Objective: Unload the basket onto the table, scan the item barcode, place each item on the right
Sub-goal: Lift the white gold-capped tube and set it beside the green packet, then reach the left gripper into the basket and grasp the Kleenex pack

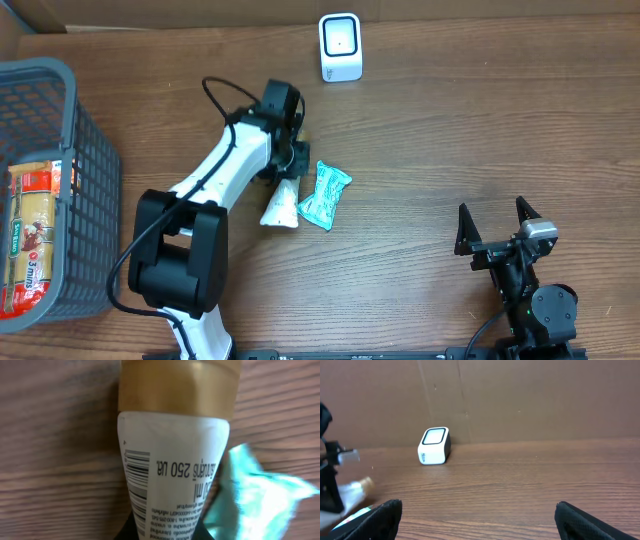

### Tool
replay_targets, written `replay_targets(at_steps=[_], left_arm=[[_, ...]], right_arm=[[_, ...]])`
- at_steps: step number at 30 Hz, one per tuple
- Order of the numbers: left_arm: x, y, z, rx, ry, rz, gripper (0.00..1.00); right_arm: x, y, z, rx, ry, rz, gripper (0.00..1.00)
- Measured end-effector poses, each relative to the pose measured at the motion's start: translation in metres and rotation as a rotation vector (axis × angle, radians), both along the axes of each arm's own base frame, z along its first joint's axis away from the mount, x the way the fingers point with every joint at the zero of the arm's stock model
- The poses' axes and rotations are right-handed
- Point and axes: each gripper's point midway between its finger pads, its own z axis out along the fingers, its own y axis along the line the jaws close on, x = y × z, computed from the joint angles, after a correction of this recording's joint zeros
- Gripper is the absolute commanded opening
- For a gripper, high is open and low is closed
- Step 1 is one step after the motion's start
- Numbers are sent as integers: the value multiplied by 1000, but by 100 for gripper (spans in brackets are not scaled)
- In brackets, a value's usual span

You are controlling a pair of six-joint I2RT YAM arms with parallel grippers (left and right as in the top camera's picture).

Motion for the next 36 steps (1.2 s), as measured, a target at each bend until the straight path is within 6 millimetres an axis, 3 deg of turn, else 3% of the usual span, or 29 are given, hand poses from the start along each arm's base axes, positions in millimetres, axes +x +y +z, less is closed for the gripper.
replay_targets(at_steps=[1,2,8,12,14,17,22,24,27,31,36], left_arm=[[-2,1,-7,0,-4,5,86],[-3,1,-12,-7,-5,16,100],[-7,-1,-17,-26,14,58,100],[-13,2,0,-18,71,72,100],[-2,2,25,-22,57,78,100],[29,7,84,-48,-37,101,100],[63,33,209,-88,-275,144,100],[64,52,259,-100,-383,172,100],[48,87,323,-96,-507,223,100],[11,145,362,-35,-560,350,100],[-35,238,370,82,-544,622,100]], right_arm=[[0,0,0,0,0,0,100],[0,0,0,0,1,0,100],[0,0,0,0,0,0,100],[0,0,0,0,0,0,100],[0,0,0,0,0,0,100],[0,0,0,0,0,-1,100],[0,0,0,0,0,-1,100],[0,0,0,0,0,-2,100],[0,0,0,0,0,-2,100],[0,0,0,0,0,-2,100],[0,0,0,0,0,-2,100]])
